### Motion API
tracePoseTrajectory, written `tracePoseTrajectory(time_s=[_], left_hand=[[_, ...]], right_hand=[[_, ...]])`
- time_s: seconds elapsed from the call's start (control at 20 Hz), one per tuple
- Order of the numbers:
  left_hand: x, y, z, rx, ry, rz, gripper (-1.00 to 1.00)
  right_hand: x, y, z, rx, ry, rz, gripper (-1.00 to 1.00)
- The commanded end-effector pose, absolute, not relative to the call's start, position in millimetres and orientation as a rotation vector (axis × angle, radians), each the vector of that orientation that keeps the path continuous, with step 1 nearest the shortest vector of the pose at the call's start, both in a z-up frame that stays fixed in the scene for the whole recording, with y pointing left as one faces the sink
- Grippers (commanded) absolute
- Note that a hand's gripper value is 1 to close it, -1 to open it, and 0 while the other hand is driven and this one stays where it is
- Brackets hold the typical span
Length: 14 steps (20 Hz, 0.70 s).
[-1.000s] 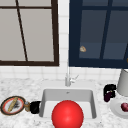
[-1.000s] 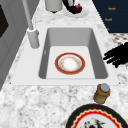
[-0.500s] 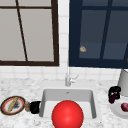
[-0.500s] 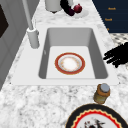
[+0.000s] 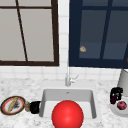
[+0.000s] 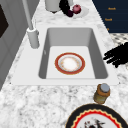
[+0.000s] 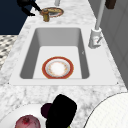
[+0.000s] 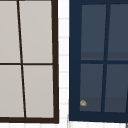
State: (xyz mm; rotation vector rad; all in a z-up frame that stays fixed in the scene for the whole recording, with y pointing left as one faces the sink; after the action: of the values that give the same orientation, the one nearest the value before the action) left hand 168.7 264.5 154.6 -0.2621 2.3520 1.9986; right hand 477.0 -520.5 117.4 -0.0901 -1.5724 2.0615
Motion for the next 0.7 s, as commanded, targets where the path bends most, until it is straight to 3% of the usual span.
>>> tracePoseTrajectory(time_s=[0.0,0.65], left_hand=[[169,265,155,-0.262,2.352,1.999,0.0],[169,265,155,-0.262,2.352,1.999,0.0]], right_hand=[[475,-530,111,-0.106,-1.583,2.068,1.0],[449,-580,127,0.043,-1.917,1.87,1.0]])
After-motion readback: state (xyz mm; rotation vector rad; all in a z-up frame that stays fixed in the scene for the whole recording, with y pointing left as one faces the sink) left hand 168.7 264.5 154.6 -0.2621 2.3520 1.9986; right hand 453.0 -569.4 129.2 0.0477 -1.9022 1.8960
